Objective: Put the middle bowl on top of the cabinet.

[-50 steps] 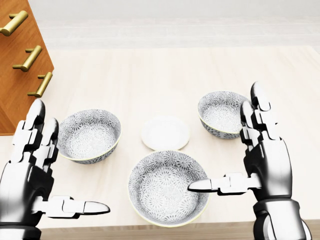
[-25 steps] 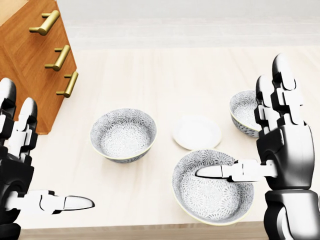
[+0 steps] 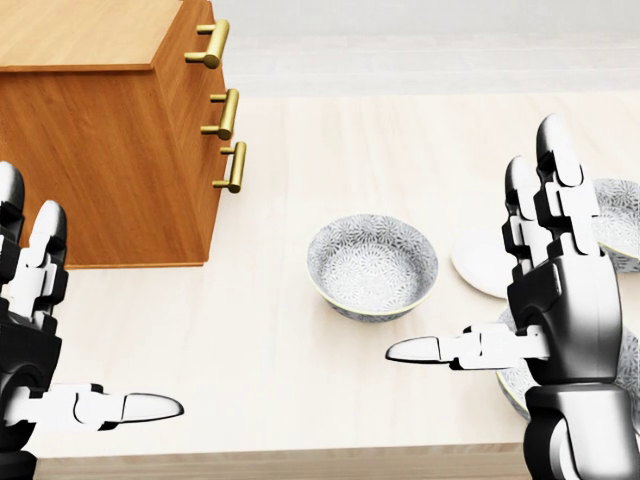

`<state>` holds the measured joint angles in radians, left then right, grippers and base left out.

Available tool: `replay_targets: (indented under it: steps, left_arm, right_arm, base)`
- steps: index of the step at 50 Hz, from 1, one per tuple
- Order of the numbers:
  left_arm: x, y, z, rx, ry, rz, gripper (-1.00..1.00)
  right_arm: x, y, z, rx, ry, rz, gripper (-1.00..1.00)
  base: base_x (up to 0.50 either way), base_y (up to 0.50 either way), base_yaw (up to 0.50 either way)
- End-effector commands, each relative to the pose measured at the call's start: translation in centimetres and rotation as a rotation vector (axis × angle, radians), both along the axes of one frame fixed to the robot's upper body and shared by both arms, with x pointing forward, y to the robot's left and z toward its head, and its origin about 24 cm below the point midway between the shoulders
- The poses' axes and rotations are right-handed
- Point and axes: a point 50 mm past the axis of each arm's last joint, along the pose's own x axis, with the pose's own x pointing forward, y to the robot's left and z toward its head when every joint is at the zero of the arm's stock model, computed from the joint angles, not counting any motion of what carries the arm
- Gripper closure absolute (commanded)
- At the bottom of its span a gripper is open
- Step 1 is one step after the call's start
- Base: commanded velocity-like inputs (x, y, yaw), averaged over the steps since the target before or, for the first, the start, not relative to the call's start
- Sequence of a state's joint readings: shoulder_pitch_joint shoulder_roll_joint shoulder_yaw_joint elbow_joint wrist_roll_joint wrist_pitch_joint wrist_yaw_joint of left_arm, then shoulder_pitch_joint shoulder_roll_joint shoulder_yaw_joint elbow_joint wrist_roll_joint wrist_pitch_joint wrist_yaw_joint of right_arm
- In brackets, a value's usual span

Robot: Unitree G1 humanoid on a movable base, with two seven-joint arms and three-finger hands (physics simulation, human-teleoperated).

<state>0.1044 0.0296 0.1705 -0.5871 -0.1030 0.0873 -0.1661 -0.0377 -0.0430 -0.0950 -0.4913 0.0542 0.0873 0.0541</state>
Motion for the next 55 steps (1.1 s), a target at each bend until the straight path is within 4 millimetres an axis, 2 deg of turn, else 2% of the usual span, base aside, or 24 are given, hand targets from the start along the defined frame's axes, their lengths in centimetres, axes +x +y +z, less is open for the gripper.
replay_targets:
  steps: [1,15,21,31,43,51,55]
  left_arm:
    - [0.1,0.2,0.2,0.006,-0.007,0.020,-1.00]
    - [-0.2,0.3,-0.2,0.013,0.010,0.035,-1.00]
    - [-0.3,0.4,0.0,0.011,0.000,0.034,-1.00]
    - [-0.3,0.6,-0.2,-0.002,0.008,0.039,-1.00]
    - [-0.9,0.7,0.3,-0.004,-0.015,0.043,-1.00]
    - [-0.7,1.0,0.0,-0.014,0.000,0.052,-1.00]
    - [-0.8,0.9,-0.2,-0.014,0.006,0.048,-1.00]
  right_arm:
    - [-0.1,0.0,0.2,-0.004,-0.010,0.001,-1.00]
    - [-0.2,0.0,0.1,-0.006,-0.004,0.008,-1.00]
    - [-0.4,-0.1,0.3,-0.005,-0.013,0.010,-1.00]
    - [-0.6,-0.1,0.3,-0.014,-0.014,0.012,-1.00]
    - [-1.0,0.0,0.1,-0.021,-0.010,0.011,-1.00]
    - [-1.1,0.1,0.0,-0.037,-0.001,0.006,-1.00]
    - [-1.2,0.2,0.0,-0.041,-0.001,0.007,-1.00]
  base:
    - [0.00,0.50,0.00]
    - [0.00,0.50,0.00]
    - [0.00,0.24,0.00]
    - [0.04,0.00,0.00]
    - [0.46,0.00,0.00]
    - [0.02,0.00,0.00]
    - [0.00,0.44,0.00]
